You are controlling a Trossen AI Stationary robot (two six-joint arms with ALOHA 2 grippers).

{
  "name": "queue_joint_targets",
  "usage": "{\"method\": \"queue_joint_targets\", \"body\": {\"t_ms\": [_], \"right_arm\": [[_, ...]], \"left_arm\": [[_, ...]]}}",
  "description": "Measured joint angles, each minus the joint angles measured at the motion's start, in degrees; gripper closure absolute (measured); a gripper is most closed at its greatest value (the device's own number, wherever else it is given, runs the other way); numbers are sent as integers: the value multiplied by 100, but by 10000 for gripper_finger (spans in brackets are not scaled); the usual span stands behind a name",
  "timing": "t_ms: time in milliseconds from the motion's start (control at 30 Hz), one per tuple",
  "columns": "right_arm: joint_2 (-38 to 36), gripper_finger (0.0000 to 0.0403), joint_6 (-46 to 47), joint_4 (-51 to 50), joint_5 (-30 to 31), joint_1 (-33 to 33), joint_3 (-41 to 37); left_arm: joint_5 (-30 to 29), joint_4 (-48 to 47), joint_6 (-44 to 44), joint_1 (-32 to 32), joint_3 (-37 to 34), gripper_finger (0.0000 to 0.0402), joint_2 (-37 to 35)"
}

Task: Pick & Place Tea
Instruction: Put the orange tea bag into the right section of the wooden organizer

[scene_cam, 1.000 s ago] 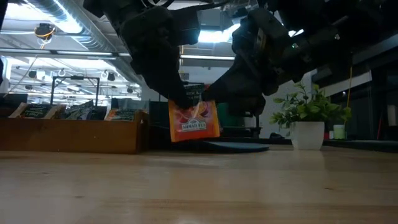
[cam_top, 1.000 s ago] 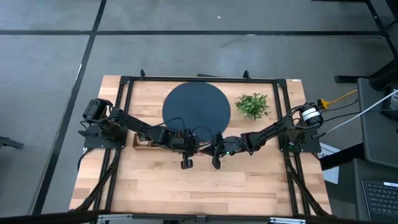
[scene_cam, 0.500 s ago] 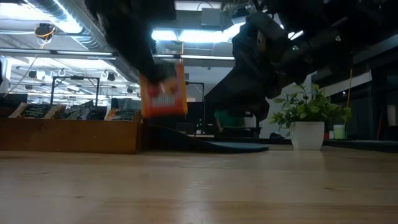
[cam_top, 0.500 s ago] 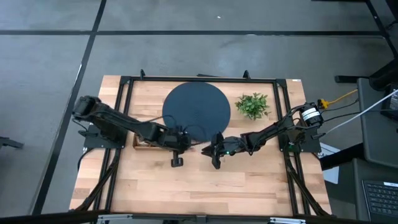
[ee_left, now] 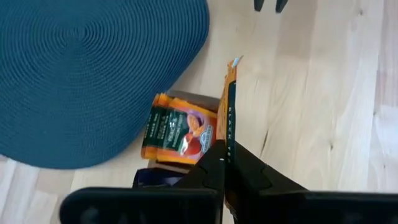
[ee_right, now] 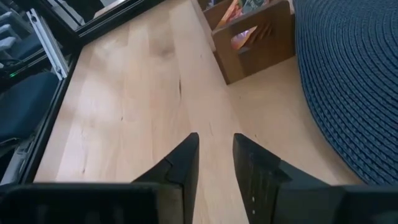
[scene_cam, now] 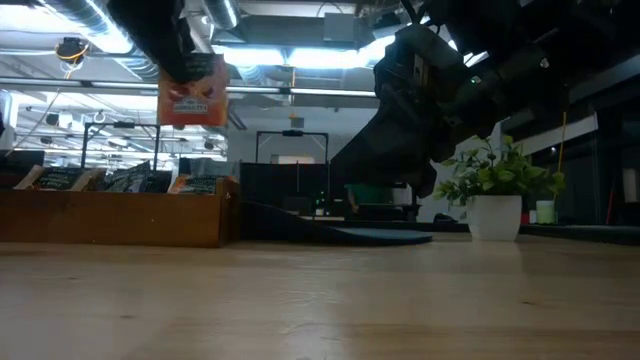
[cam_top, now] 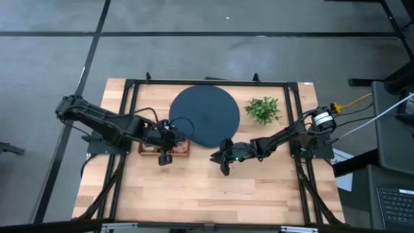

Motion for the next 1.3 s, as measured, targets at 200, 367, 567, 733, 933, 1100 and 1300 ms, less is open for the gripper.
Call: {"method": "queue_joint_targets", "body": {"t_ms": [200,367,567,733,933,1100,1300], "right_arm": [[0,302,0,2,0,0,0],[0,302,-1,4,0,0,0],[0,302,-11,6,0,0,-2],[0,302,-15,9,0,0,-2],[0,302,-17,9,0,0,-2],[0,302,-20,9,2,0,-2],[0,302,-39,9,1,0,-2]], "left_arm": [[20,237,-25,23,-332,399,7],[17,466,-250,137,-793,399,7],[308,1316,-133,330,-1213,399,7],[488,1579,-105,582,-1461,399,9],[514,1530,-56,782,-1515,399,9],[517,1538,57,839,-1515,398,9],[673,1538,169,846,-1515,398,9]]}}
